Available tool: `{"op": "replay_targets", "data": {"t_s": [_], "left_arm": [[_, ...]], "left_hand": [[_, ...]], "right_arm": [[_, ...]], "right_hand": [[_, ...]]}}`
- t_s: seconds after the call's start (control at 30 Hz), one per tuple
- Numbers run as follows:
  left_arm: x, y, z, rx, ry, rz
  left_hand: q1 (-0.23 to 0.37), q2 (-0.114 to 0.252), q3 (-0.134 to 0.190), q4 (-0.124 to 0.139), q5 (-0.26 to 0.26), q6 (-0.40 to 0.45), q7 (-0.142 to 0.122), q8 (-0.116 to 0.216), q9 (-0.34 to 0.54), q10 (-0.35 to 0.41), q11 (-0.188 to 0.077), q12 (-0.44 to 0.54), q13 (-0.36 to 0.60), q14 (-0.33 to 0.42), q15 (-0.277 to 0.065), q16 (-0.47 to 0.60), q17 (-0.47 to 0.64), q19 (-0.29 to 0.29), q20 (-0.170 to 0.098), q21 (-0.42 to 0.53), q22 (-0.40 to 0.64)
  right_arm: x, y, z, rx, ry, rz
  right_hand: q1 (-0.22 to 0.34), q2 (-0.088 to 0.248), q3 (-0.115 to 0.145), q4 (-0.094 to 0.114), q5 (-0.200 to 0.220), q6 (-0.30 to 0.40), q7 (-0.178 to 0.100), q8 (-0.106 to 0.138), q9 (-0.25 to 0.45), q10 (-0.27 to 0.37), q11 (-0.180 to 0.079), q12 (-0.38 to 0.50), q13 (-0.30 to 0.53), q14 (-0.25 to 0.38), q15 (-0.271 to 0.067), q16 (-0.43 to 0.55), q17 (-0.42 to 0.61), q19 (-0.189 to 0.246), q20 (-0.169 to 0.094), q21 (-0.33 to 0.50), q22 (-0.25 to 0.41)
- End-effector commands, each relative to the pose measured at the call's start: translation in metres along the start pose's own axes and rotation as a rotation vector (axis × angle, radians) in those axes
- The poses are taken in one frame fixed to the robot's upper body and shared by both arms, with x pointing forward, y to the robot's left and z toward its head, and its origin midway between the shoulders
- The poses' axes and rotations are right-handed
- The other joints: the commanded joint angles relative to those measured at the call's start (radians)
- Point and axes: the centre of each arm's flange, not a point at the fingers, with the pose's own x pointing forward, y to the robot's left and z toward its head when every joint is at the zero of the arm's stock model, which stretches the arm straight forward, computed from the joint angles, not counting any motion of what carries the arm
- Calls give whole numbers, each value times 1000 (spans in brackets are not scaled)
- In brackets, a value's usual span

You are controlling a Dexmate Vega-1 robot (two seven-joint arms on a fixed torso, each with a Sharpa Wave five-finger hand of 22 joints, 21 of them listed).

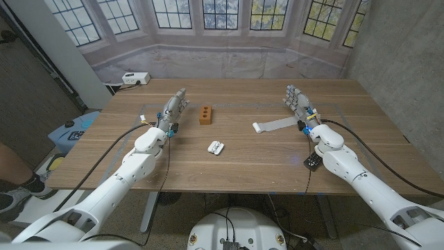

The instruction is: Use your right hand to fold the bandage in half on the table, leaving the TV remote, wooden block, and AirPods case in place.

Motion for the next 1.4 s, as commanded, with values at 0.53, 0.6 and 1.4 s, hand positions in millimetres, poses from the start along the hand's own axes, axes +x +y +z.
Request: {"op": "replay_targets", "data": {"t_s": [0.53, 0.6, 1.4], "left_arm": [[-2, -1, 3, 14, 5, -2], [-2, 0, 3, 16, 7, -2], [-6, 9, 0, 28, 23, 0]], "left_hand": [[14, 5, 8, -10, 7, 0, 2, 6, 2, 0, -2, 5, 3, 3, 3, 7, 3, 10, 3, 2, 3], [15, 5, 8, -11, 7, 1, 0, 7, 2, 0, -2, 5, 3, 3, 4, 7, 3, 9, 3, 2, 3], [15, 5, 6, -19, 7, 1, -6, 5, 2, 1, -6, 5, 4, 6, 13, 9, 4, 5, 12, -3, 3]], "right_arm": [[-10, -9, 7, -35, 22, 2], [-10, -9, 8, -39, 26, 4], [3, -17, 25, -155, 78, 49]], "right_hand": [[18, -5, 10, -12, 5, 1, -4, 4, 4, -2, -1, 5, 4, -7, -32, 6, 2, 6, -60, 5, 3], [18, -5, 10, -13, 5, 2, -1, 5, 4, -2, -1, 5, 4, -7, -32, 6, 2, 5, -60, 4, 3], [32, -9, 13, -30, 3, 9, 7, 7, 4, 4, -19, 8, 4, -9, -31, 8, -2, 3, -57, 5, 3]]}}
